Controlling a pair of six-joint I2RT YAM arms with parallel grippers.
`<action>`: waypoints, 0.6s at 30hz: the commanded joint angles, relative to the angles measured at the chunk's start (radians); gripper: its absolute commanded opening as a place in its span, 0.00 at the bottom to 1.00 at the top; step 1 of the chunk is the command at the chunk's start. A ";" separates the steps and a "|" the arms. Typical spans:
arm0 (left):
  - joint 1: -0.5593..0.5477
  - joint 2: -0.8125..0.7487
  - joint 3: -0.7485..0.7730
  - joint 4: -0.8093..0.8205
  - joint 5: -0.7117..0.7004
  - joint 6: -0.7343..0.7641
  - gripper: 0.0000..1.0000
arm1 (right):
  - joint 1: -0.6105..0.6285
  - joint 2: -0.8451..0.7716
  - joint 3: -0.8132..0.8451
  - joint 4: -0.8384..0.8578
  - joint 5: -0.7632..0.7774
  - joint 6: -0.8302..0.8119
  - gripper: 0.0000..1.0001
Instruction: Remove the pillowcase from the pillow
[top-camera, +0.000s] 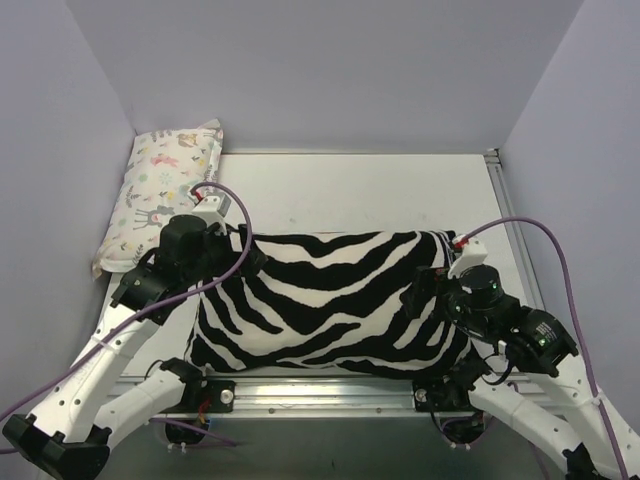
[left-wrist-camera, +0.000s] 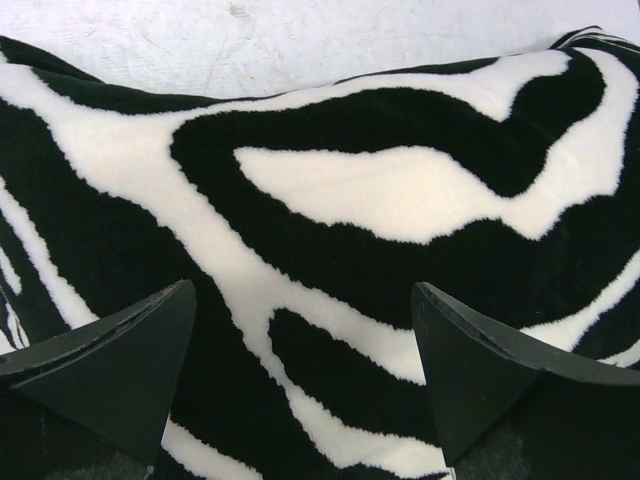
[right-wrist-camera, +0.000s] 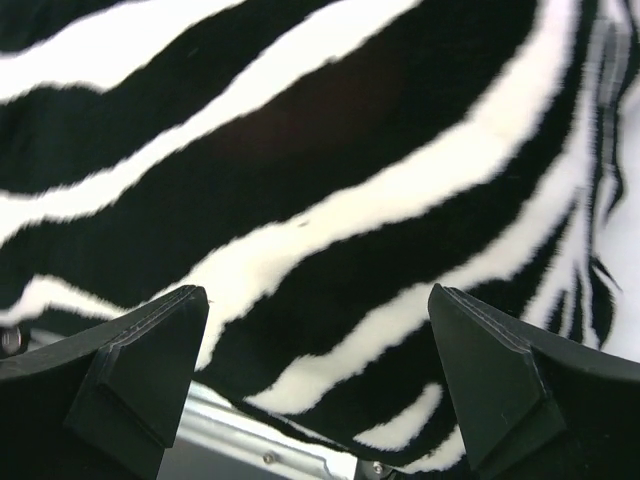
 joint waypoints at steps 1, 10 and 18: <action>-0.004 -0.005 -0.007 0.000 0.052 -0.010 0.97 | 0.094 0.033 0.021 0.031 0.051 -0.029 1.00; -0.013 0.109 -0.078 0.028 -0.069 -0.084 0.93 | 0.701 0.302 0.086 0.193 0.543 -0.199 1.00; -0.006 0.256 -0.104 0.095 -0.137 -0.167 0.70 | 0.996 0.629 0.139 0.246 0.730 -0.342 1.00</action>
